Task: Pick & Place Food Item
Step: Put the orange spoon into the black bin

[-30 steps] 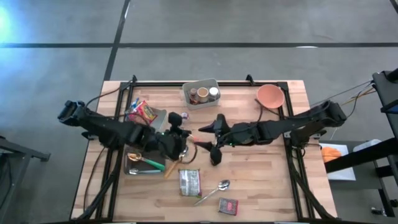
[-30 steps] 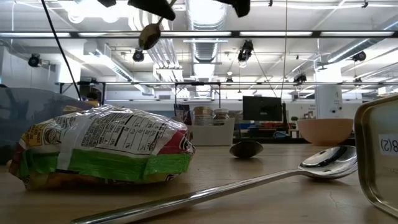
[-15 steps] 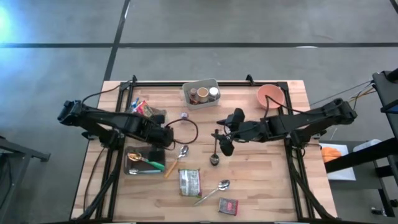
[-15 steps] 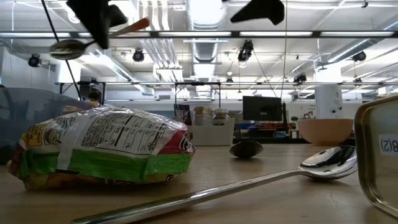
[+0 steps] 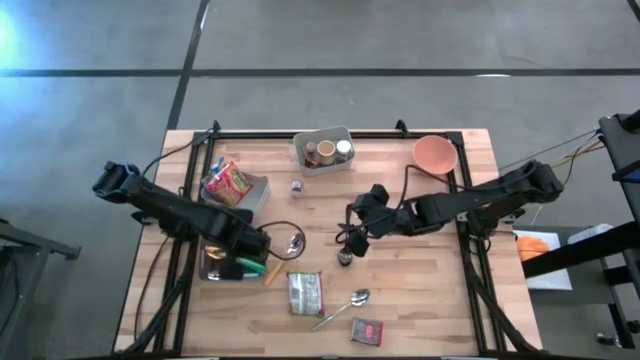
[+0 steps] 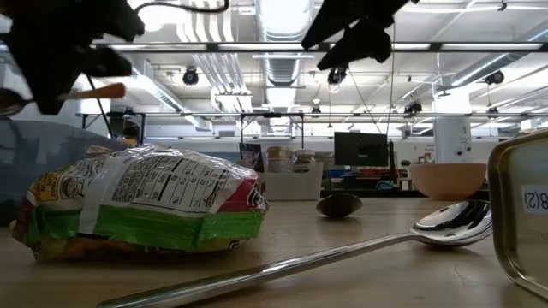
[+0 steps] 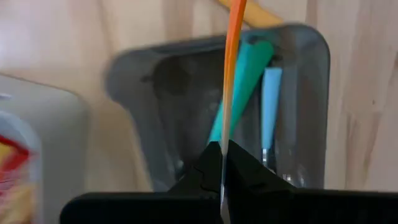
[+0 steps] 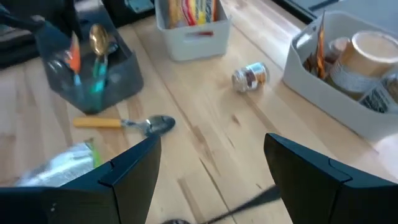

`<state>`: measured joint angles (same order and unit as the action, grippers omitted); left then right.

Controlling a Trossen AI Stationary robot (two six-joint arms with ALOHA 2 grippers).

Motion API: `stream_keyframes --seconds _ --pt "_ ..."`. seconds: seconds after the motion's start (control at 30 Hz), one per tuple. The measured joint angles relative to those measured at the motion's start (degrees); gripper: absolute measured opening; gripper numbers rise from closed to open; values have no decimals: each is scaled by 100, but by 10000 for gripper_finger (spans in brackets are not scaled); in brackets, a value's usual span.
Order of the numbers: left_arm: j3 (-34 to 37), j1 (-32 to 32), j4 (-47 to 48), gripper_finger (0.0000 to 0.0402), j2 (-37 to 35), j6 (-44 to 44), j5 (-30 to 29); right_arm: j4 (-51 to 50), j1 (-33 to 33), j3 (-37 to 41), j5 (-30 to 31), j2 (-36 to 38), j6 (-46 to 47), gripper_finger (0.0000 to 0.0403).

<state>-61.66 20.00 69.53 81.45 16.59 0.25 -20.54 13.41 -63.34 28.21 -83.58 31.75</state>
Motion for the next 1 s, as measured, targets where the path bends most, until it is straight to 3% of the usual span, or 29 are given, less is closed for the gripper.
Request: stream_keyframes --seconds 0.17,0.5,1.0 --pt "556 102 -525 0 4 36 423 -16 74 -20 0 72 -171 282" --pt "1174 232 -630 0 4 -723 405 -5 99 -27 -11 76 -239 282" --pt "1336 263 -1443 0 15 -1162 681 -8 96 -23 -9 79 -347 282"
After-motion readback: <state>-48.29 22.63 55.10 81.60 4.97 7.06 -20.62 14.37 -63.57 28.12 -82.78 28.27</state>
